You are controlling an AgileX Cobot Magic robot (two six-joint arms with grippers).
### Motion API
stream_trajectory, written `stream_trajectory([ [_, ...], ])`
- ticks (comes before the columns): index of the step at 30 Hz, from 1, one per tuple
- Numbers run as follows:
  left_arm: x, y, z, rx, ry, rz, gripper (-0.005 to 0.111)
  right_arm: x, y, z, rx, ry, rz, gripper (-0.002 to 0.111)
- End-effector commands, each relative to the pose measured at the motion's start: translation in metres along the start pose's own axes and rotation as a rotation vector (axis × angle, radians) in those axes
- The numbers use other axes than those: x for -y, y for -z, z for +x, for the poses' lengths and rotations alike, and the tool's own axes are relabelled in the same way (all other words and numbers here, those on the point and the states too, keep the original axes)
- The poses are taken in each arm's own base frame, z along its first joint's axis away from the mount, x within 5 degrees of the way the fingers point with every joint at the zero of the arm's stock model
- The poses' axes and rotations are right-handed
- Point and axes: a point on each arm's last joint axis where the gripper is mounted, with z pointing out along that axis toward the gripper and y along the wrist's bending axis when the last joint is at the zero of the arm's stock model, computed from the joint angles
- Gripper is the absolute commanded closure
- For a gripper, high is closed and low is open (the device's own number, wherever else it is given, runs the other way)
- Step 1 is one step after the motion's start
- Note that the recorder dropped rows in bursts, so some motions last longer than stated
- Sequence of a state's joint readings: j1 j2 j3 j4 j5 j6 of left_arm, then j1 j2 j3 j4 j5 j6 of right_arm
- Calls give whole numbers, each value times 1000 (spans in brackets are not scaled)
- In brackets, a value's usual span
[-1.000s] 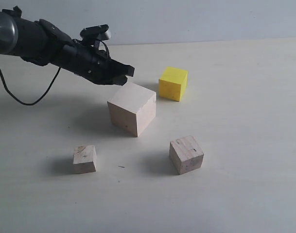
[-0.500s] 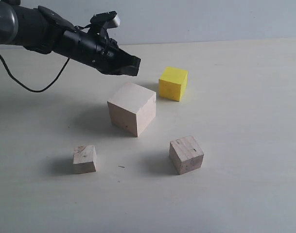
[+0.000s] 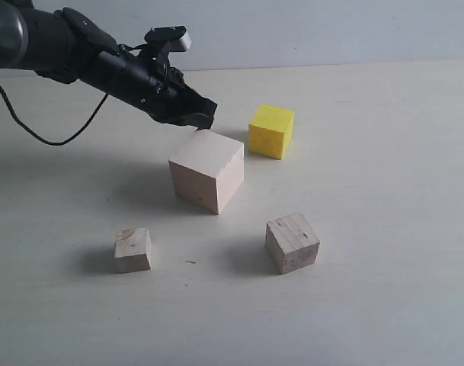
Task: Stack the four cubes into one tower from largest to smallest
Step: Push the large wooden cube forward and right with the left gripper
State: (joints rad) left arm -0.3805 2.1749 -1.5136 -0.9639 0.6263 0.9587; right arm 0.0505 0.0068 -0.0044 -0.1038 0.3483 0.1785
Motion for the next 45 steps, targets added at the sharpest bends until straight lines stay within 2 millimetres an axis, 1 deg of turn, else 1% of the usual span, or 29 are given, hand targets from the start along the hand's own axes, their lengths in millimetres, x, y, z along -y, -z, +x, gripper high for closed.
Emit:
stream_trajectory([
  [1, -1, -1, 5, -51, -5, -15, 107, 0, 0, 0, 16, -1, -4, 108],
  [19, 1, -1, 11, -110, 17, 6, 107, 0, 0, 0, 16, -1, -4, 108],
  [23, 1, -1, 10, -108, -7, 7, 107, 0, 0, 0, 16, -1, -4, 108],
  [27, 7, -1, 7, -75, -34, 68, 107, 0, 0, 0, 16, -1, -4, 108],
  [35, 9, 0, 9, -87, -46, 100, 107, 0, 0, 0, 16, -1, -4, 108],
  [41, 17, 1, 8, -74, -101, 182, 107, 0, 0, 0, 16, -1, -4, 108],
  [45, 18, 1, 7, -66, -100, 193, 107, 0, 0, 0, 16, -1, -4, 108],
])
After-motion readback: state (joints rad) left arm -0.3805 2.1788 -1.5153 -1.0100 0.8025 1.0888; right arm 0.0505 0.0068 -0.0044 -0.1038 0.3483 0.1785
